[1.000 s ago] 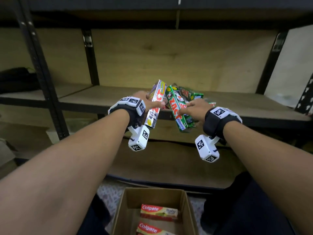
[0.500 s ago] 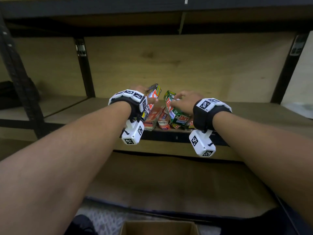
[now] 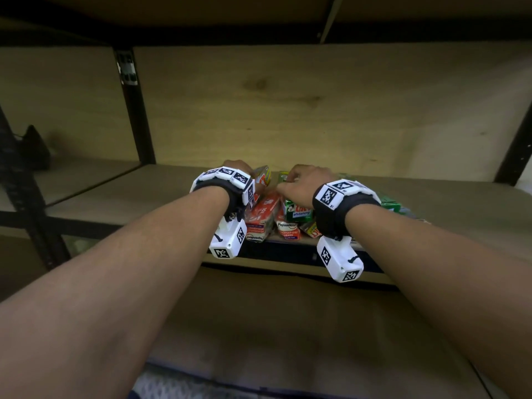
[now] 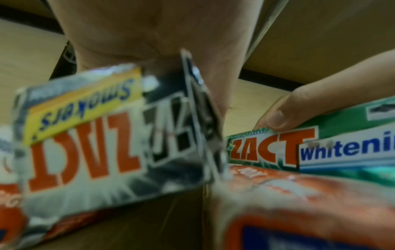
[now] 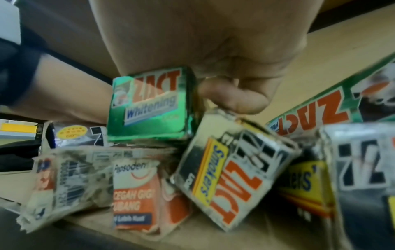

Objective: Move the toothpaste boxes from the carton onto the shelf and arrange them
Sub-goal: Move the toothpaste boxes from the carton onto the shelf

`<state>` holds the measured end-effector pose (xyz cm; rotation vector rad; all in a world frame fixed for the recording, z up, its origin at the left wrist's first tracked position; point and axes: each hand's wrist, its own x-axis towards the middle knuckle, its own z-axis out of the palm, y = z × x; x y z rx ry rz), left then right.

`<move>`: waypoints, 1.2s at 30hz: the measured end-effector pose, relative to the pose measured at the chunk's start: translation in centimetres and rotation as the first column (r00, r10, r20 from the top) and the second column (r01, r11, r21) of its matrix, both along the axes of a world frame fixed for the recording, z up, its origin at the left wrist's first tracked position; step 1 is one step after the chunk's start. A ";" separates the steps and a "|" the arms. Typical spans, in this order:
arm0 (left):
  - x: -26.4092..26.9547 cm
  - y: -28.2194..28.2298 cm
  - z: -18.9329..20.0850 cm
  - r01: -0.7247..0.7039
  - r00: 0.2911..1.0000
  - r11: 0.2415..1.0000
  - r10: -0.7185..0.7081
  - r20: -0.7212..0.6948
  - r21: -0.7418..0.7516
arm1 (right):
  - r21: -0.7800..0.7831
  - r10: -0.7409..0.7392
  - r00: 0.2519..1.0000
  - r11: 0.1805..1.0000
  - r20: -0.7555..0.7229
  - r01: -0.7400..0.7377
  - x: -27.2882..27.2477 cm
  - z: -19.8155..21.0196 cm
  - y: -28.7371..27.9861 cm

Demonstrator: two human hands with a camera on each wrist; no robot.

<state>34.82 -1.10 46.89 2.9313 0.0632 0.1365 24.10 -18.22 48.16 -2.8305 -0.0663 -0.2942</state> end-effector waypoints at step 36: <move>-23.6 1.6 -0.5 0.158 0.987 0.932 -0.143 0.069 -0.326 | 0.124 0.153 0.973 0.983 -0.175 -0.133 -16.0 -2.1 -3.5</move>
